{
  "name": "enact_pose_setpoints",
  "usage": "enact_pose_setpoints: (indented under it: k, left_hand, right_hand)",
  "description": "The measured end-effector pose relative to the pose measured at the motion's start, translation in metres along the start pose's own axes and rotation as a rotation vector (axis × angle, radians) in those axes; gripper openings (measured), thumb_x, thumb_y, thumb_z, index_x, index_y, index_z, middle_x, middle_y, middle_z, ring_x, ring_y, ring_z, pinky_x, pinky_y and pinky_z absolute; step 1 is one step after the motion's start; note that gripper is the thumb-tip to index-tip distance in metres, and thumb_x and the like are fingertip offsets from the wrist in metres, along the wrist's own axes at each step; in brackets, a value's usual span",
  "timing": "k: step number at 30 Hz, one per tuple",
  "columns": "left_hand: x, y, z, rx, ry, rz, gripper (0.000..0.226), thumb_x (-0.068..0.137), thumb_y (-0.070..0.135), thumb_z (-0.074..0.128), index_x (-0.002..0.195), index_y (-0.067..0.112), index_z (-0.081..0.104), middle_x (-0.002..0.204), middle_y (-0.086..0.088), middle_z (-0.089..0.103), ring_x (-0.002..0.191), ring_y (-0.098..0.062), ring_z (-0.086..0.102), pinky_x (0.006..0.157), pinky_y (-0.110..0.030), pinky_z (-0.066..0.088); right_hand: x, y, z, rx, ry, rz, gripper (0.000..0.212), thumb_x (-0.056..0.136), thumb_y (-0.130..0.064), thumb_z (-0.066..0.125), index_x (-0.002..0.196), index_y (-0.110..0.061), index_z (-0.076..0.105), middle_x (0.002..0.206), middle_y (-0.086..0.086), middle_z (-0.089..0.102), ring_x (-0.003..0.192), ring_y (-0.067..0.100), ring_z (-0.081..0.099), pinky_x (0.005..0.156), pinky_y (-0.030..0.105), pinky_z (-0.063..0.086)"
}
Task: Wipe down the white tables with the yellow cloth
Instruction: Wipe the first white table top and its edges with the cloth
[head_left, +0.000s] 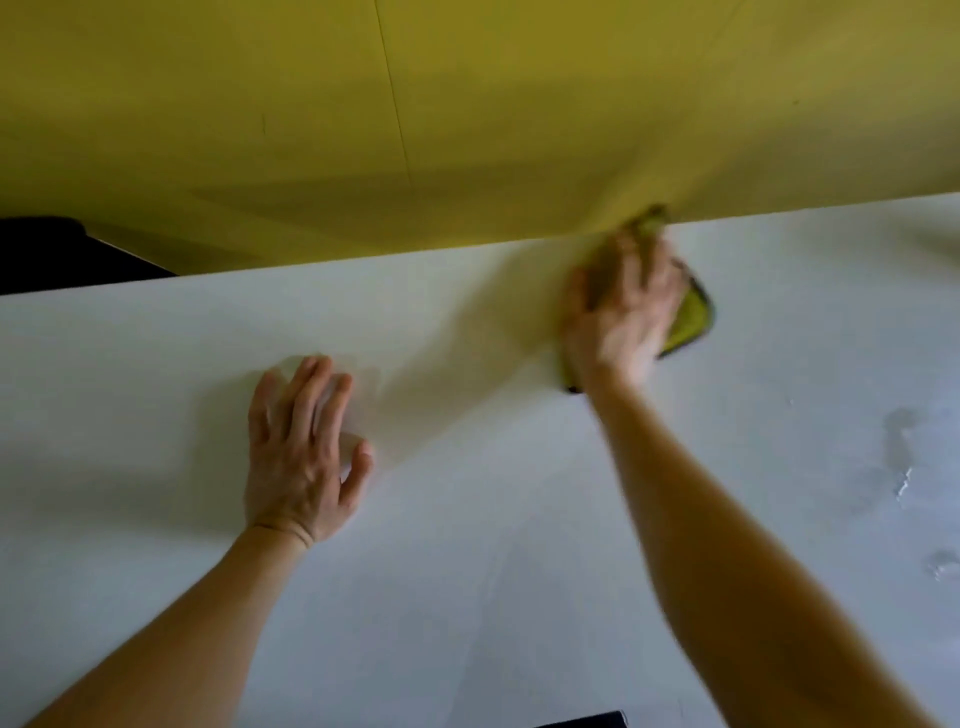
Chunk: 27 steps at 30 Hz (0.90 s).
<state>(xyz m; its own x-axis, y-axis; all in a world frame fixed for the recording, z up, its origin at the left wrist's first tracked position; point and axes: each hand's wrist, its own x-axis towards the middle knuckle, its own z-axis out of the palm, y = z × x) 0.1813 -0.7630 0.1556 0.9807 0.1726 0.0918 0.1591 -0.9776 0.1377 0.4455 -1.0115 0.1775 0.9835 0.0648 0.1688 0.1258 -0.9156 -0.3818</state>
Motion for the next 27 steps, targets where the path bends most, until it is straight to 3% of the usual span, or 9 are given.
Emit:
enact_pose_setpoints:
  k: [4,6,10,14,16,17,22,25,27]
  left_hand:
    - [0.000,0.001,0.003,0.005,0.015,-0.017,0.072,0.099,0.041,0.051,0.159,0.001,0.049,0.165,-0.025,0.044,0.159,-0.043,0.038,0.127,-0.071,0.026]
    - [-0.001,0.002,0.004,0.005,0.021,-0.014,0.073,0.100,0.041,0.052,0.161,0.002,0.047,0.165,-0.025,0.045,0.160,-0.042,0.038,0.126,-0.071,0.027]
    - [0.002,0.001,0.001,-0.025,0.020,0.004,0.072,0.097,0.040,0.054,0.158,0.000,0.051,0.168,-0.023,0.041,0.160,-0.042,0.037,0.126,-0.072,0.026]
    - [0.004,0.003,0.002,-0.043,0.016,0.005,0.073,0.097,0.041,0.052,0.158,0.000,0.050,0.170,-0.022,0.039,0.161,-0.041,0.035,0.126,-0.073,0.024]
    - [0.003,0.003,0.002,-0.040,0.025,0.009,0.073,0.097,0.040,0.053,0.157,-0.001,0.051,0.170,-0.023,0.040,0.161,-0.042,0.036,0.126,-0.073,0.024]
    - [0.002,0.003,0.002,-0.039,0.028,0.010,0.073,0.096,0.040,0.053,0.157,-0.001,0.051,0.170,-0.023,0.040,0.161,-0.042,0.036,0.126,-0.073,0.025]
    - [0.000,0.001,0.006,-0.007,0.032,-0.002,0.070,0.099,0.043,0.050,0.154,-0.001,0.054,0.164,-0.026,0.044,0.158,-0.045,0.039,0.127,-0.071,0.025]
    - [0.001,0.003,0.003,0.005,0.035,-0.002,0.071,0.100,0.044,0.049,0.155,-0.001,0.052,0.164,-0.026,0.044,0.158,-0.046,0.038,0.126,-0.071,0.025]
    - [0.003,0.004,0.001,-0.010,0.030,0.022,0.072,0.098,0.041,0.051,0.156,-0.002,0.051,0.166,-0.025,0.041,0.159,-0.046,0.036,0.126,-0.072,0.024]
  right_hand:
    - [-0.065,-0.135,0.036,0.178,-0.363,-0.745,0.056,0.105,-0.047,0.061,0.154,-0.020,0.062,0.173,0.018,0.038,0.162,0.037,0.032,0.134,0.051,0.016]
    - [-0.063,-0.148,0.041,0.232,-0.438,-0.859,0.057,0.104,-0.047,0.062,0.155,-0.020,0.061,0.172,0.018,0.039,0.162,0.037,0.033,0.134,0.051,0.019]
    - [-0.007,-0.051,0.016,0.241,-0.335,-0.751,0.050,0.103,-0.038,0.066,0.149,-0.017,0.066,0.167,0.016,0.048,0.157,0.038,0.042,0.130,0.054,0.028]
    - [0.063,0.072,-0.026,0.032,-0.049,-0.174,0.051,0.103,-0.045,0.060,0.148,-0.020,0.064,0.165,0.015,0.050,0.153,0.038,0.045,0.128,0.057,0.031]
    - [0.049,0.058,-0.020,0.001,0.025,0.072,0.054,0.101,-0.043,0.059,0.149,-0.019,0.063,0.167,0.018,0.046,0.156,0.038,0.041,0.129,0.058,0.028]
    - [0.030,0.032,-0.011,0.012,0.028,0.086,0.054,0.100,-0.041,0.061,0.149,-0.018,0.064,0.168,0.020,0.045,0.157,0.038,0.040,0.129,0.058,0.026]
    - [-0.083,-0.113,0.020,0.200,-0.289,-0.589,0.049,0.106,-0.040,0.064,0.150,-0.018,0.065,0.172,0.018,0.040,0.163,0.035,0.031,0.134,0.051,0.019]
    - [-0.079,-0.114,0.016,0.275,-0.346,-0.704,0.051,0.106,-0.040,0.064,0.153,-0.018,0.063,0.171,0.018,0.041,0.162,0.035,0.032,0.134,0.051,0.021]
    - [-0.053,-0.070,0.006,0.254,-0.355,-0.771,0.052,0.104,-0.037,0.066,0.152,-0.017,0.063,0.169,0.017,0.045,0.160,0.036,0.038,0.133,0.051,0.025]
